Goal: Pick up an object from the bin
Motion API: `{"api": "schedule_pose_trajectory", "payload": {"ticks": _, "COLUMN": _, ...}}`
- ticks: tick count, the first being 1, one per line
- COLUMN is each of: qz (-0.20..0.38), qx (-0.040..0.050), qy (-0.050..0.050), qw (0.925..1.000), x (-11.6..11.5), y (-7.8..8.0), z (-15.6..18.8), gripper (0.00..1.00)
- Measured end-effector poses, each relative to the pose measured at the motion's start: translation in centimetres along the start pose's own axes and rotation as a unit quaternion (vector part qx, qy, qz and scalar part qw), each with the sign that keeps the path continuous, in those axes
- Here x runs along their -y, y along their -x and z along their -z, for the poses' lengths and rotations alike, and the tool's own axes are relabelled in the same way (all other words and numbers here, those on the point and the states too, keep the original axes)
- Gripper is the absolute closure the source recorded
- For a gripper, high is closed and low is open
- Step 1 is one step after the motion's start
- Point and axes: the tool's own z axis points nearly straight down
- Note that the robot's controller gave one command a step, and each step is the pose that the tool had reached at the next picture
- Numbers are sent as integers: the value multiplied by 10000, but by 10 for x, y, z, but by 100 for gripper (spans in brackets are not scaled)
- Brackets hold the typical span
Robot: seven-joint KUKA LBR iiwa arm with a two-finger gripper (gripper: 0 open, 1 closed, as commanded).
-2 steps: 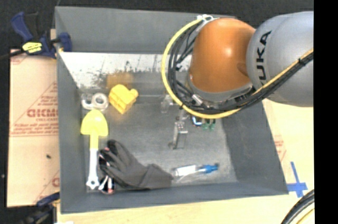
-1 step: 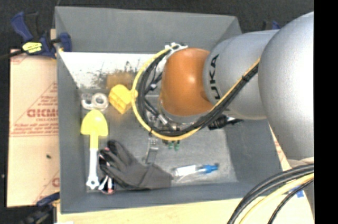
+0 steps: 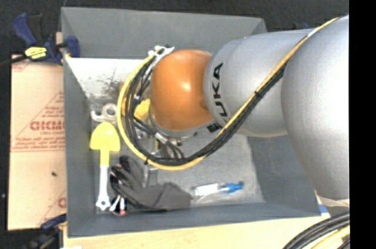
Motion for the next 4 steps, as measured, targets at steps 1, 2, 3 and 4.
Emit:
{"api": "schedule_pose_trajectory", "payload": {"ticks": 1, "qz": -2498, "qx": -9, "qy": 7, "qw": 9683, "x": -14, "y": -11, "z": -44, "gripper": 0}}
{"api": "schedule_pose_trajectory", "payload": {"ticks": 2, "qz": -1058, "qx": 43, "qy": 13, "qw": 9944, "x": -5, "y": -42, "z": -89, "gripper": 0}}
{"api": "schedule_pose_trajectory", "payload": {"ticks": 3, "qz": -4050, "qx": -8, "qy": 33, "qw": 9143, "x": -4, "y": -39, "z": -88, "gripper": 100}}
{"api": "schedule_pose_trajectory", "payload": {"ticks": 4, "qz": -4048, "qx": -8, "qy": 32, "qw": 9144, "x": -4, "y": -39, "z": -88, "gripper": 100}}
